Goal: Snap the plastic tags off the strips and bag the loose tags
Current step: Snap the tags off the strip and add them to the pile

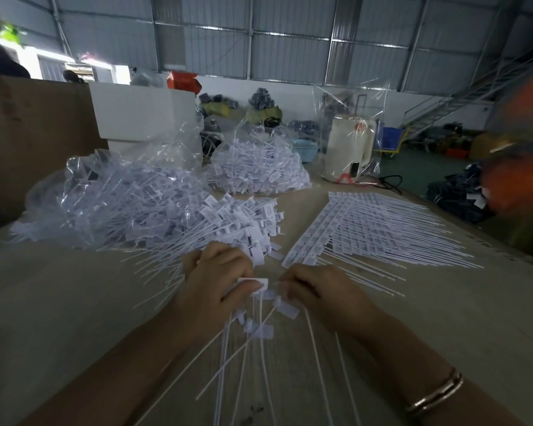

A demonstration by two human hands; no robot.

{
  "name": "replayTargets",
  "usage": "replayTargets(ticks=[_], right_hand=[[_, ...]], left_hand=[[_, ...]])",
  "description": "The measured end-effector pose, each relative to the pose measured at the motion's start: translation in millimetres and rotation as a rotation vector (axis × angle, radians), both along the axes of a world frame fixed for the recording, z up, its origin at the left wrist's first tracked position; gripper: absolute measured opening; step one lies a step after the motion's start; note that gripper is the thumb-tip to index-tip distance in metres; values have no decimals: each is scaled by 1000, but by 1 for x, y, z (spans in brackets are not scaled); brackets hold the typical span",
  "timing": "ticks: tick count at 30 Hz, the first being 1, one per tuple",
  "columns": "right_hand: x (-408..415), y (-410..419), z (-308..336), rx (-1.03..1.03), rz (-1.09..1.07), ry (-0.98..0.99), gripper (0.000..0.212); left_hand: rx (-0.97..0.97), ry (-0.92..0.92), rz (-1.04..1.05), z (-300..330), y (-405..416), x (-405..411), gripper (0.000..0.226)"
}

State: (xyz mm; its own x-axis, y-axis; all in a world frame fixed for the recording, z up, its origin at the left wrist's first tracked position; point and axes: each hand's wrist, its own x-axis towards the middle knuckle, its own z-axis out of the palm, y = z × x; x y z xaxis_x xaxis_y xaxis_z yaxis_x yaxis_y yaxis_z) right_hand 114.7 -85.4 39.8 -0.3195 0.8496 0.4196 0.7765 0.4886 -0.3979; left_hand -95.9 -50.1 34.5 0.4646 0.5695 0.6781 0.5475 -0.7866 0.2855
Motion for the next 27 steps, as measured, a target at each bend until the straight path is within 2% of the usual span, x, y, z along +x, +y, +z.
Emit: replayTargets(ticks=[3,5,8,11,14,19,23,27], right_hand=[[21,1,3,-24,-89,70,14],[21,-1,2,-17,-93,74,12],[-2,-3,-2,-4,-8,51,23],[-23,-5,-2,57,88,64,30],[-27,-8,1,77,135,102,27],[-14,-8,2,78,85,72,30],[-13,-4,0,69,72,46,24],[-10,-3,-2,121,42,-44,23]], left_hand=[[40,-68,54,4,6,-13,18],[29,15,158,3,8,-18,27],[32,147,244,1,5,-13,43],[-59,98,122,6,-2,1,46],[-146,96,30,2,-6,13,37],[-177,66,117,0,-3,8,37],[-152,93,122,-3,0,8,54],[-177,36,83,-5,6,6,57]])
